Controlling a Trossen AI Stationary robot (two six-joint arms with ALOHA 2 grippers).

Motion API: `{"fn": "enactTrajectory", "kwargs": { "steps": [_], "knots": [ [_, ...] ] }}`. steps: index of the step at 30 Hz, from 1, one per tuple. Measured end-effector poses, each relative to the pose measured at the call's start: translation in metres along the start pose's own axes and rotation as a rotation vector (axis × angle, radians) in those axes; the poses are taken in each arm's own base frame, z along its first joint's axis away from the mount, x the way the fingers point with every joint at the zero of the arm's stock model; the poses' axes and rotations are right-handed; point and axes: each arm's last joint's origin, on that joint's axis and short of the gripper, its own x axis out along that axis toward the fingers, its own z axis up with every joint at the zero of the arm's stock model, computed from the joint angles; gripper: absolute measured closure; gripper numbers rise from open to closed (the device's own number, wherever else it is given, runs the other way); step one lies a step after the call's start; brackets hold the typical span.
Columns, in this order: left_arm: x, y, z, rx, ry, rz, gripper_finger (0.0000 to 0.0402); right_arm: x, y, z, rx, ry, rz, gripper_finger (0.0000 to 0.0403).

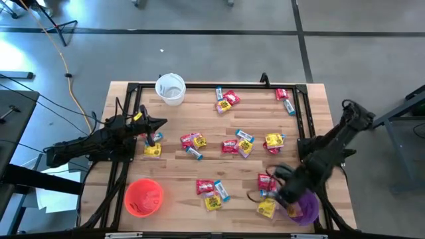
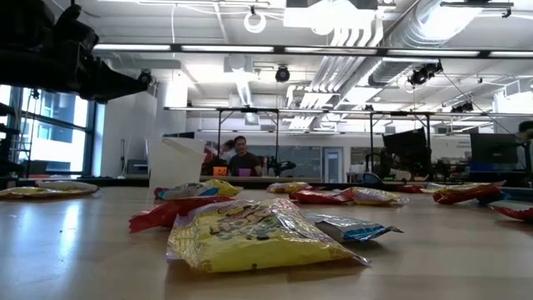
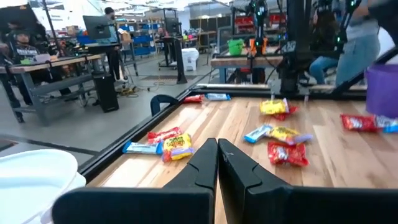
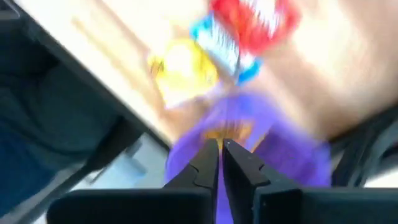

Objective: Sort candy
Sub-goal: Put the red candy into the white bucket

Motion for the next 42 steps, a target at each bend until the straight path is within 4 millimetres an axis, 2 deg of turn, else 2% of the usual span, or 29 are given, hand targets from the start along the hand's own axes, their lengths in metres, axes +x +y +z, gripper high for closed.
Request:
{"fn": "enactTrajectory", "kwargs": {
  "steps": [3, 7, 11, 13, 16, 20, 25, 29, 34, 38, 42],
  "knots": [
    [0.002, 0.000, -0.002, 0.008, 0.028, -0.003, 0.0402, -0.004, -0.007, 0.032, -0.112, -0.082, -0.037, 0.0400],
    [0.005, -0.001, -0.006, 0.006, 0.076, -0.008, 0.0401, -0.006, -0.016, 0.087, -0.245, -0.217, -0.073, 0.0399],
    [0.008, -0.001, -0.011, -0.006, 0.130, -0.013, 0.0402, -0.013, -0.018, 0.141, -0.442, -0.420, -0.013, 0.0402],
    [0.009, -0.001, -0.012, -0.012, 0.151, -0.010, 0.0401, -0.015, -0.026, 0.166, -0.497, -0.505, 0.027, 0.0402],
    [0.010, -0.002, -0.014, -0.018, 0.170, -0.008, 0.0402, -0.010, -0.052, 0.200, -0.491, -0.573, 0.041, 0.0402],
    [0.011, -0.002, -0.016, -0.044, 0.193, -0.006, 0.0402, 0.002, -0.102, 0.240, -0.378, -0.664, 0.042, 0.0402],
    [0.012, -0.002, -0.017, -0.047, 0.208, -0.007, 0.0401, 0.007, -0.165, 0.276, -0.166, -0.815, 0.039, 0.0402],
    [0.012, -0.002, -0.018, -0.047, 0.211, -0.004, 0.0401, 0.020, -0.199, 0.300, -0.089, -0.799, -0.012, 0.0393],
    [0.012, -0.002, -0.018, -0.042, 0.214, -0.005, 0.0401, 0.036, -0.218, 0.336, -0.053, -0.711, -0.053, 0.0331],
    [0.012, -0.002, -0.018, -0.038, 0.215, -0.005, 0.0401, 0.037, -0.219, 0.360, -0.051, -0.644, -0.076, 0.0264],
    [0.012, -0.002, -0.018, -0.050, 0.215, -0.004, 0.0401, 0.036, -0.217, 0.371, -0.071, -0.590, -0.112, 0.0216]
  ]
}}
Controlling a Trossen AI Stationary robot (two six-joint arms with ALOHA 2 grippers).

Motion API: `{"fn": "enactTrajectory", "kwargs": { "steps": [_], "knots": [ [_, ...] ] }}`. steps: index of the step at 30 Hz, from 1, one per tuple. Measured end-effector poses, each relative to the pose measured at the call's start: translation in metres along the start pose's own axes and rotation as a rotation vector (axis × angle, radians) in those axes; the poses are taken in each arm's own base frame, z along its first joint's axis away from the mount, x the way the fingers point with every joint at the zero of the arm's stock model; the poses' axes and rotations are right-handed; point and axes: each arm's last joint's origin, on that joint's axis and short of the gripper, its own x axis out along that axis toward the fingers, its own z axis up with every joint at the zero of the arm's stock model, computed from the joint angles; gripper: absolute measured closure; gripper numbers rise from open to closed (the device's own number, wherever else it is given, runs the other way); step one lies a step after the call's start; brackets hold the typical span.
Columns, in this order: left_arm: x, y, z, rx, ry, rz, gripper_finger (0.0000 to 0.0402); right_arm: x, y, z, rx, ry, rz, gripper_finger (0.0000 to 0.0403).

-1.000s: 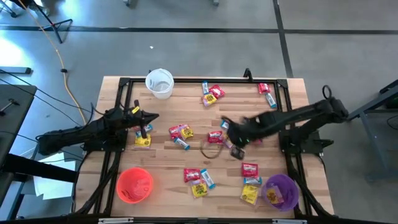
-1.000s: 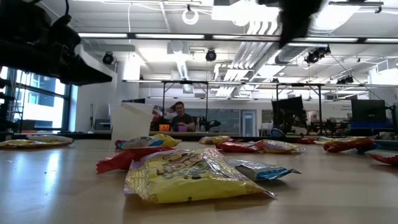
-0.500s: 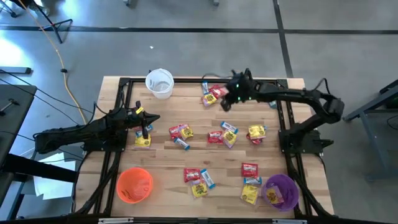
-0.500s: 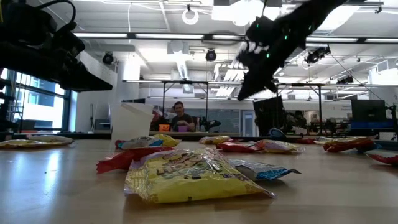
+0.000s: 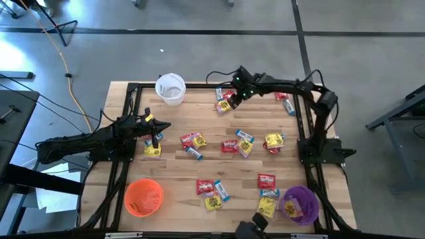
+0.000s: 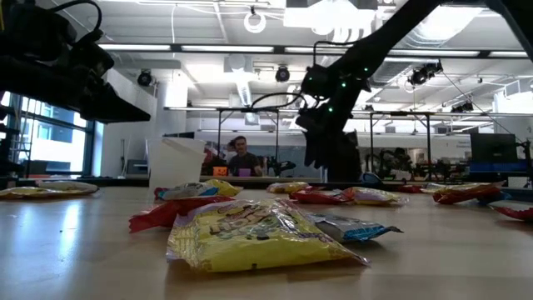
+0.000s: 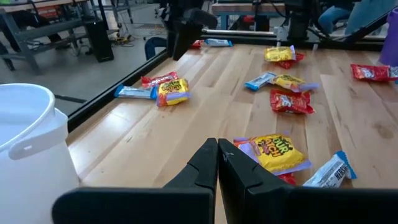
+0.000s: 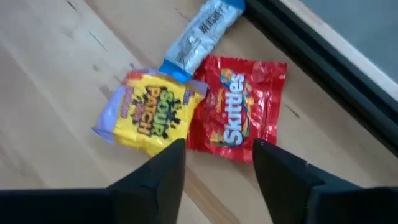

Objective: Sort candy
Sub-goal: Put the red candy into the white bucket

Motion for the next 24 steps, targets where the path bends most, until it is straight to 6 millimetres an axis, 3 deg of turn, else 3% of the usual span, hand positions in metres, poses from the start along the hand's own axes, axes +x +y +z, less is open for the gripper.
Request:
{"fn": "enactTrajectory", "kwargs": {
  "steps": [5, 12, 18, 24],
  "knots": [
    [0.000, 0.000, 0.000, -0.031, 0.000, 0.000, 0.0401, 0.007, -0.004, 0.001, -0.026, 0.031, -0.023, 0.0202],
    [0.000, 0.001, 0.000, -0.041, -0.001, 0.020, 0.0402, 0.018, -0.012, -0.002, -0.054, 0.059, -0.056, 0.0216],
    [0.000, 0.001, 0.001, -0.041, -0.006, 0.021, 0.0402, 0.040, -0.013, -0.010, -0.054, 0.122, -0.065, 0.0233],
    [0.000, 0.001, 0.001, -0.041, -0.006, 0.021, 0.0401, 0.050, -0.005, -0.014, -0.061, 0.144, -0.062, 0.0288]
  ]
}}
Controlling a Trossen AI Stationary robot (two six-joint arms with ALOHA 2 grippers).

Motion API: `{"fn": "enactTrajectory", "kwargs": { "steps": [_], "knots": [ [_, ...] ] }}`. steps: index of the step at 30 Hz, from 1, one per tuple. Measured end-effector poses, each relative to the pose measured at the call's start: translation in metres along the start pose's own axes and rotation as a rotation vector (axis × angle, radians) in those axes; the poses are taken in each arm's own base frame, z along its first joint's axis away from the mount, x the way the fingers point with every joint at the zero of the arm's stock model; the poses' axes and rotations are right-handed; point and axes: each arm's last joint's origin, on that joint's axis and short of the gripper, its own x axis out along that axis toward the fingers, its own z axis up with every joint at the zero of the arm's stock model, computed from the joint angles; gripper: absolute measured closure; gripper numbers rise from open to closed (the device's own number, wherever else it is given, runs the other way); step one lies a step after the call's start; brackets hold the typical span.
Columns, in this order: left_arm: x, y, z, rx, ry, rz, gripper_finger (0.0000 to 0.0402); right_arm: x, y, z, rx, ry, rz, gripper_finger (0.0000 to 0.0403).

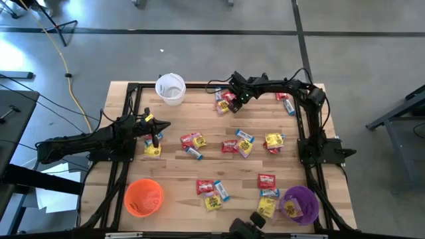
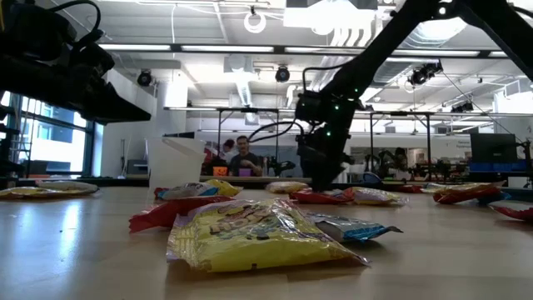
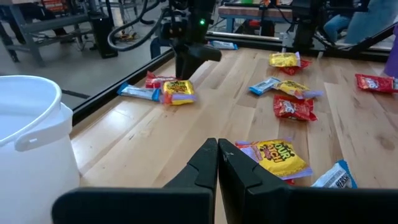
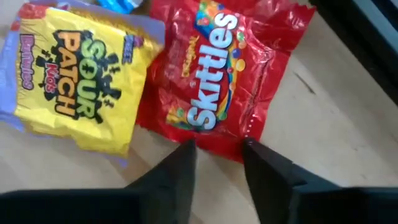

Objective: Sort candy
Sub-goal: Put the red candy into the white bucket

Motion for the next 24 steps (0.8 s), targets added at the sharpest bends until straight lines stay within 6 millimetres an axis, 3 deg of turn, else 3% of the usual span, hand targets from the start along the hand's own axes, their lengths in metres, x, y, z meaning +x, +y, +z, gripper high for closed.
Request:
{"fn": "enactTrajectory", "kwargs": {
  "steps": [4, 6, 12, 19, 24],
  "knots": [
    [0.000, 0.000, 0.000, -0.020, 0.000, 0.000, 0.0401, 0.000, 0.003, 0.000, -0.028, -0.001, 0.003, 0.0371],
    [0.000, 0.000, 0.000, -0.037, 0.000, -0.001, 0.0402, 0.000, 0.004, 0.000, -0.053, -0.004, -0.012, 0.0394],
    [0.000, -0.001, 0.000, -0.071, 0.005, -0.024, 0.0401, 0.000, 0.012, -0.001, -0.110, -0.006, -0.049, 0.0396],
    [0.000, -0.001, 0.000, -0.110, 0.003, -0.024, 0.0402, -0.005, 0.041, -0.005, -0.238, -0.019, -0.194, 0.0402],
    [0.000, -0.001, 0.000, -0.170, 0.001, -0.024, 0.0397, -0.019, 0.064, -0.005, -0.294, -0.069, -0.247, 0.0402]
  ]
}}
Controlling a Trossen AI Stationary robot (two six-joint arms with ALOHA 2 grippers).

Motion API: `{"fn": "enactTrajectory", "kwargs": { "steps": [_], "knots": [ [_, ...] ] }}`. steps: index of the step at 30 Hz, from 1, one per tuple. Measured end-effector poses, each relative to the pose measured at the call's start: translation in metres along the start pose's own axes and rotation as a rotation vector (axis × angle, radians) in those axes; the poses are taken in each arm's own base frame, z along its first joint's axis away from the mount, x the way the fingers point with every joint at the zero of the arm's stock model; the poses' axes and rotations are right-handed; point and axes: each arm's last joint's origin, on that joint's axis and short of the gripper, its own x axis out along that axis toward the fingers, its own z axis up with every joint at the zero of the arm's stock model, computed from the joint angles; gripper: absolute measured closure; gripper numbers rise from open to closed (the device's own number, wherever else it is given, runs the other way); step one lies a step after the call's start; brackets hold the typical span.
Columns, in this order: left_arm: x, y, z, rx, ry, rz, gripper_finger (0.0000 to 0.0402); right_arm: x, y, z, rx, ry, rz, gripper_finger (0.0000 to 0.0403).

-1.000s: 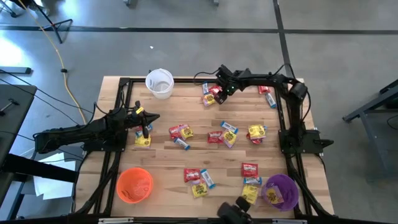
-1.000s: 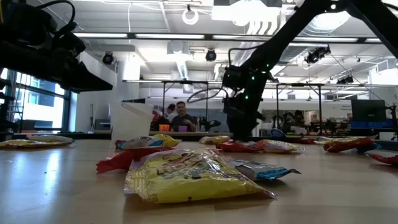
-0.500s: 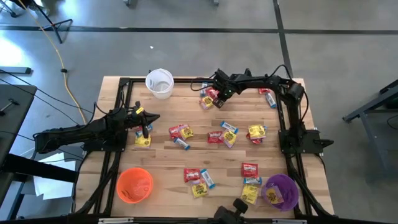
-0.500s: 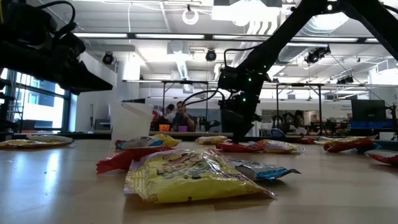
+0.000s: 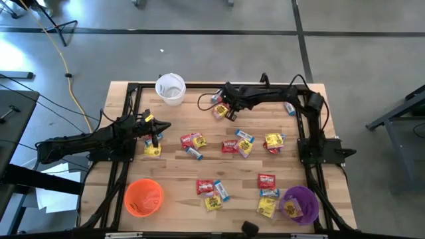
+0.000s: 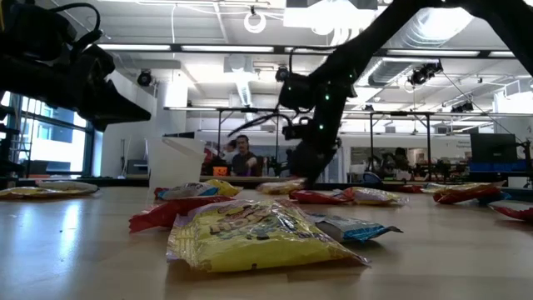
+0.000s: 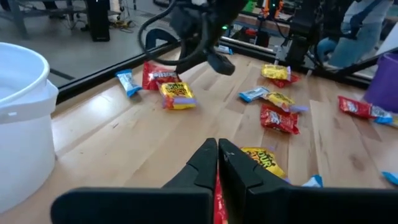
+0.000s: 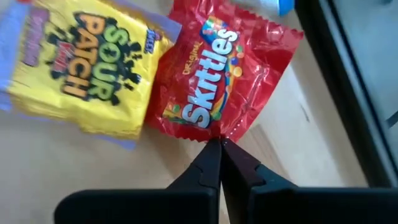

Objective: Sort candy
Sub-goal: Put the red candy into the white bucket

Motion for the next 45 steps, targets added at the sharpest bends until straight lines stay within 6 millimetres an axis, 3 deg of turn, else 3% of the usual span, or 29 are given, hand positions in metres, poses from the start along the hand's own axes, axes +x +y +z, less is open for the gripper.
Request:
{"fn": "enactTrajectory", "kwargs": {
  "steps": [12, 19, 30, 39, 45],
  "knots": [
    [0.000, 0.001, 0.002, -0.017, -0.030, 0.032, 0.0324, -0.057, 0.039, 0.014, -0.125, -0.188, -0.130, 0.0403],
    [0.002, 0.000, 0.010, -0.094, -0.107, 0.026, 0.0279, -0.076, 0.073, 0.026, -0.251, -0.365, -0.137, 0.0403],
    [0.012, -0.001, 0.010, -0.142, -0.088, 0.032, 0.0208, -0.104, 0.116, 0.035, -0.385, -0.608, -0.091, 0.0403],
    [0.021, -0.002, 0.012, -0.125, -0.106, 0.014, 0.0194, -0.124, 0.142, 0.036, -0.460, -0.740, -0.085, 0.0403],
    [0.026, -0.006, 0.016, -0.147, -0.114, -0.102, 0.0194, -0.133, 0.153, 0.036, -0.492, -0.804, -0.086, 0.0403]
  ]
}}
